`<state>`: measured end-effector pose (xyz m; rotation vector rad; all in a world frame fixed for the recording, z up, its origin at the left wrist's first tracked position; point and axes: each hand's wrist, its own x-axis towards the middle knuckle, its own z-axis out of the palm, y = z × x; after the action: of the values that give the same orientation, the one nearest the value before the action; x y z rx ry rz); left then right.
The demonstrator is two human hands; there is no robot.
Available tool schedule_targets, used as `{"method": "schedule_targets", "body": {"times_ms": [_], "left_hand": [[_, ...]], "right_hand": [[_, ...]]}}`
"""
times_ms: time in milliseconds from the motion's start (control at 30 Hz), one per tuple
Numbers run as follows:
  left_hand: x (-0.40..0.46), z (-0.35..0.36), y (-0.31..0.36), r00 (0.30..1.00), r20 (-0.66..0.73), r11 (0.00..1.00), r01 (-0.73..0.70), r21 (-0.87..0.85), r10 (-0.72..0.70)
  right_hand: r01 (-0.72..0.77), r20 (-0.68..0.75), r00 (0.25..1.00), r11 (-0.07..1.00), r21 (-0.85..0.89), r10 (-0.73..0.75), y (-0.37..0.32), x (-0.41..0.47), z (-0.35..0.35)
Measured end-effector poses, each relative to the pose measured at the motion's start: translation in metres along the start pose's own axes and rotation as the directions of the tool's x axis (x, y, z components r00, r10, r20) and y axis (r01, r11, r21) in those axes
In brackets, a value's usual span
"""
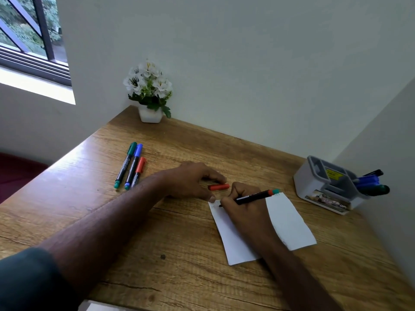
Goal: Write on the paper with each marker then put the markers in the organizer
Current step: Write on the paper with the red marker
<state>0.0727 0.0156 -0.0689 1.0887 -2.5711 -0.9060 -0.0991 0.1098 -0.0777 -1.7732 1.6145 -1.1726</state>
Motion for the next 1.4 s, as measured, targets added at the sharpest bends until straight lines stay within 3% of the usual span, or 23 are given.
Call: {"method": "schedule_targets", "body": {"times_ms": [1000,1267,1400], "left_hand": [[0.0001,0.0009,-0.0003,1.0,-0.002,1.0,-0.012,-0.009,0.012],[-0.0007,0.0007,0.0003,1.0,-0.003,1.0,-0.016,-0.002,0.016],[-0.0015,0.0002,0.0018,1.0,0.004,1.0,-0.014,-0.002,0.014]], "right_hand": [[-0.034,-0.058,0.998,0.999,-0.03,0.032,0.0045,0.0022,0.0],[-0.037,-0.043,0.998,0.998,-0.047,0.035,0.0037,0.0027,-0.001],[-0.012,0.025,1.0,0.99,-0.139,0.016,0.0054,0.005,-0.0062]]}}
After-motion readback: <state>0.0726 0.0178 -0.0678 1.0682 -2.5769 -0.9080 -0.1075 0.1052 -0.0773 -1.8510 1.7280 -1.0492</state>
